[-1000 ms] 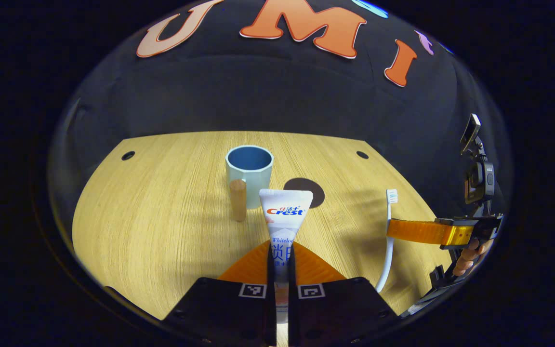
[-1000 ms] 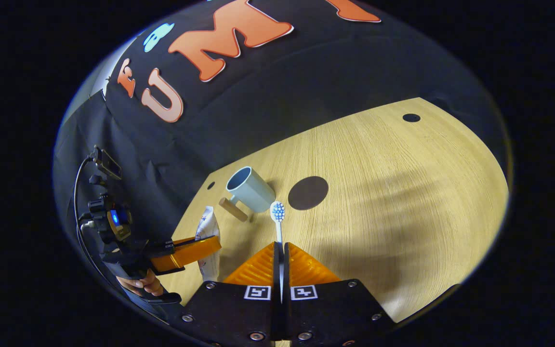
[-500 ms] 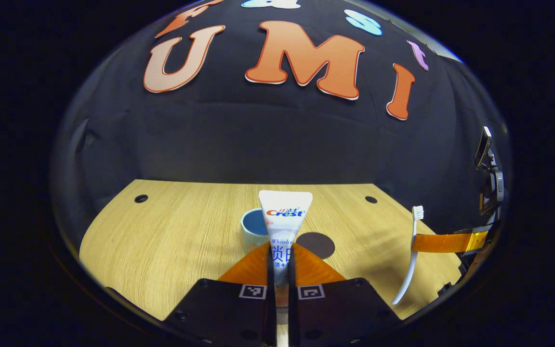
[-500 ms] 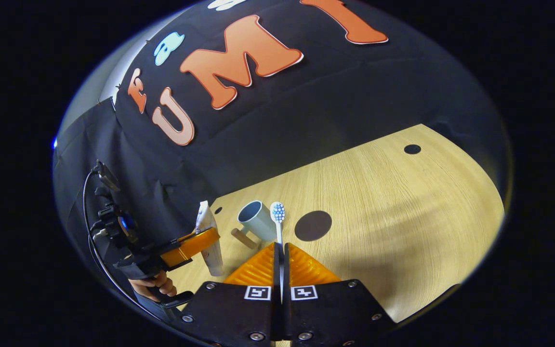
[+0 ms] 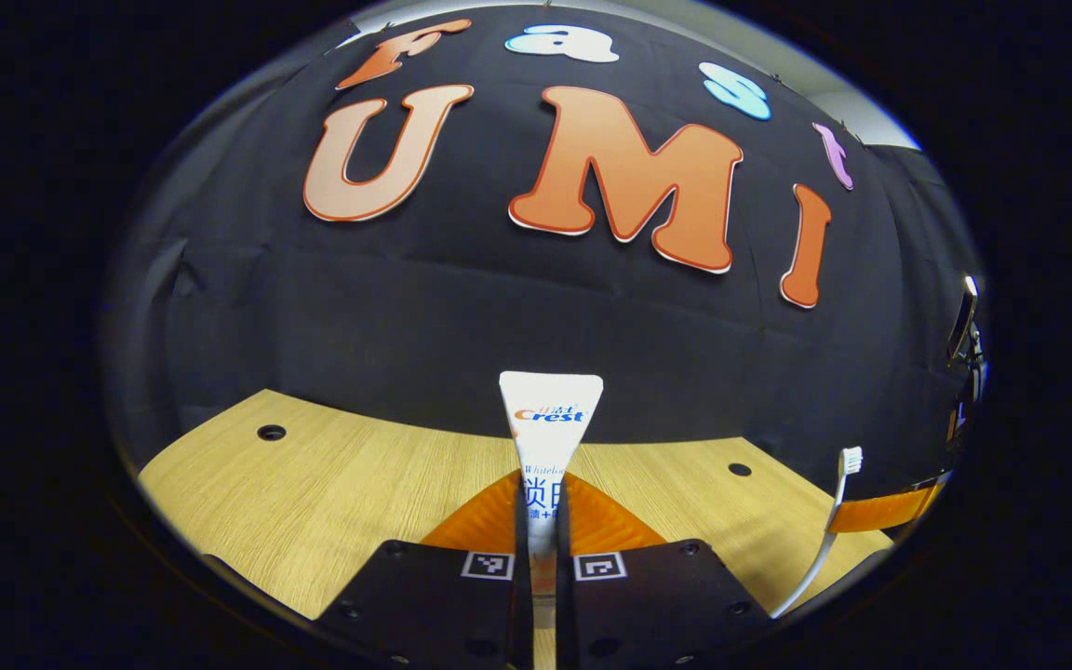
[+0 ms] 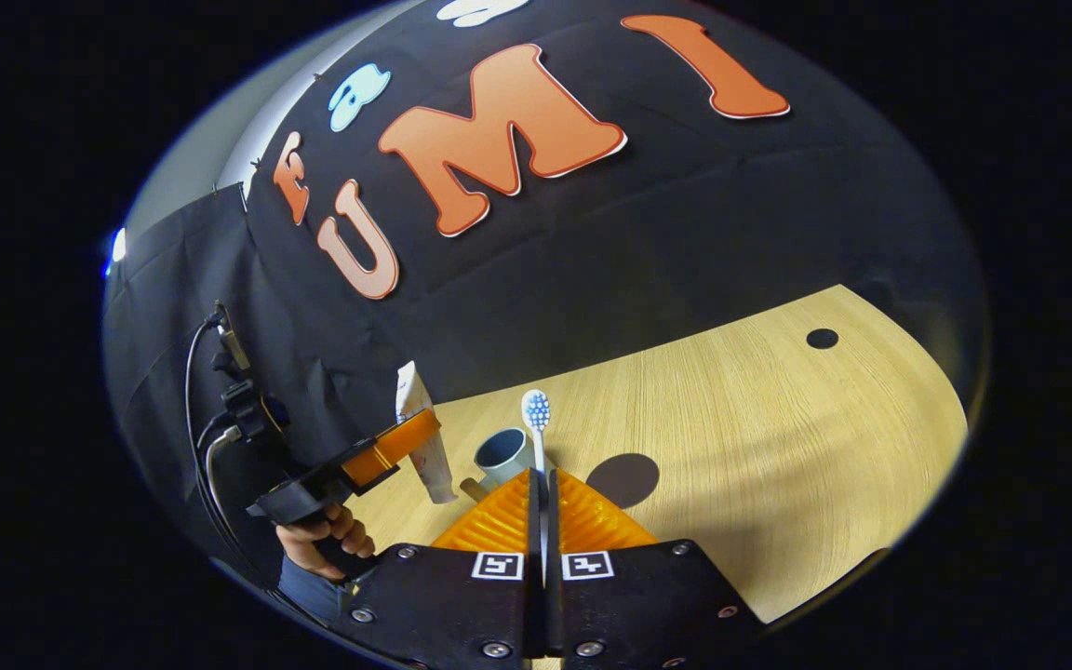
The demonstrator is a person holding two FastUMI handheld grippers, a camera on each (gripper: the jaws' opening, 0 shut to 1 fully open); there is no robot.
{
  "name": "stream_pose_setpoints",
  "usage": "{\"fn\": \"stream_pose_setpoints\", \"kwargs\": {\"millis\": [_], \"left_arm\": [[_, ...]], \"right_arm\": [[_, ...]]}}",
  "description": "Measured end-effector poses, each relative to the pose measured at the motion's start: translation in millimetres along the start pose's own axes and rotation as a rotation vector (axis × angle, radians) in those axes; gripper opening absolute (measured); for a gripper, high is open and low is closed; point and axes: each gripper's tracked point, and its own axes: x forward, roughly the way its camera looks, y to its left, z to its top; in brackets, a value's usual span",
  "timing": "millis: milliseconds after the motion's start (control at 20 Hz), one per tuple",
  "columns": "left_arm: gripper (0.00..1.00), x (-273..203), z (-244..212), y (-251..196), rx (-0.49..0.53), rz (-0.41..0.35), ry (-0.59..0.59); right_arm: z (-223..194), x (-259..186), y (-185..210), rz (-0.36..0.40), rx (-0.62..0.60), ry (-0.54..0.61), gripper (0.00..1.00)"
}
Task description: Put the toothbrush and toothpaste on the desktop into the cup, then pick up the cup and place it on the coaster on the desktop.
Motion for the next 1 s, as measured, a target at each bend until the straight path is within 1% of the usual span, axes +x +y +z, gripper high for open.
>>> {"fn": "stream_pose_setpoints", "kwargs": {"millis": [200, 400, 700, 1000], "left_arm": [[0.09, 20, 4, 7, -0.029, -0.001, -0.045], [0.08, 52, 8, 11, -0.054, -0.008, -0.072], [0.08, 82, -19, 7, -0.054, -0.008, -0.034], [0.09, 93, -40, 12, -0.079, 0.010, -0.001]], "right_arm": [[15, 9, 1, 0.004, -0.009, -0.030, 0.01], [21, 19, -6, -0.007, -0.012, -0.041, 0.01], [29, 29, -10, -0.013, -0.009, -0.052, 0.01], [30, 36, -5, -0.004, -0.023, -0.055, 0.01]]}}
